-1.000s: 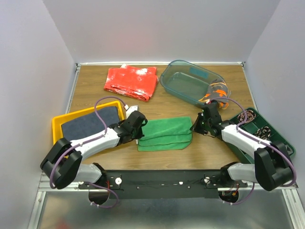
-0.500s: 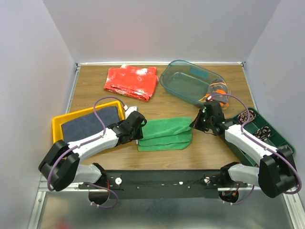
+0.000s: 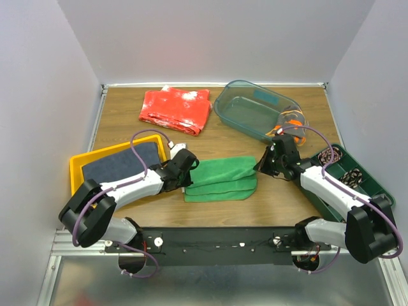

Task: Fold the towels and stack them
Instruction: Fold the towel at the center of the board, then pick up the towel from the center of the board, then place the towel in the bin.

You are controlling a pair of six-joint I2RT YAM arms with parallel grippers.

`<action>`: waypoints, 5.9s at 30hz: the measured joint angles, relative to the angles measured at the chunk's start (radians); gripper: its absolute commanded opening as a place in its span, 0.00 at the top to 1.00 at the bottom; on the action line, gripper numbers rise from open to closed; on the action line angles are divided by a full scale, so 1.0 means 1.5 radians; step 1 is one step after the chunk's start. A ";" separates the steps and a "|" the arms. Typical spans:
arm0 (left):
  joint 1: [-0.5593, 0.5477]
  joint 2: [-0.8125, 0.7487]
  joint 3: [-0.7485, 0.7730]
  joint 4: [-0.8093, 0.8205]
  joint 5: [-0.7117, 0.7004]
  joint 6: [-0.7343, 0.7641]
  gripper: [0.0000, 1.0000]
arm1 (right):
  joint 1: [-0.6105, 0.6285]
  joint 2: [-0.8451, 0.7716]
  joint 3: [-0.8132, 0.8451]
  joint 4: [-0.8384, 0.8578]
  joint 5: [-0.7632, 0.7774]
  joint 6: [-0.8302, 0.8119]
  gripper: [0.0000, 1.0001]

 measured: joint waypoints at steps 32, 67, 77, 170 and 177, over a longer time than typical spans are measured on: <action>-0.003 -0.206 0.030 -0.168 0.014 0.042 1.00 | 0.000 -0.153 -0.030 -0.124 -0.045 0.029 0.88; -0.019 -0.094 -0.075 0.016 0.013 0.013 0.27 | 0.041 0.034 -0.084 0.053 0.009 0.063 0.41; -0.035 -0.036 -0.071 0.056 -0.037 -0.008 0.71 | 0.060 0.042 -0.078 0.040 0.072 0.058 0.87; 0.318 -0.300 0.265 -0.466 -0.255 0.119 1.00 | 0.401 0.466 0.721 -0.100 0.091 0.042 0.99; 0.434 -0.300 0.259 -0.470 -0.265 0.177 1.00 | 0.451 0.560 0.821 -0.103 0.093 0.042 0.99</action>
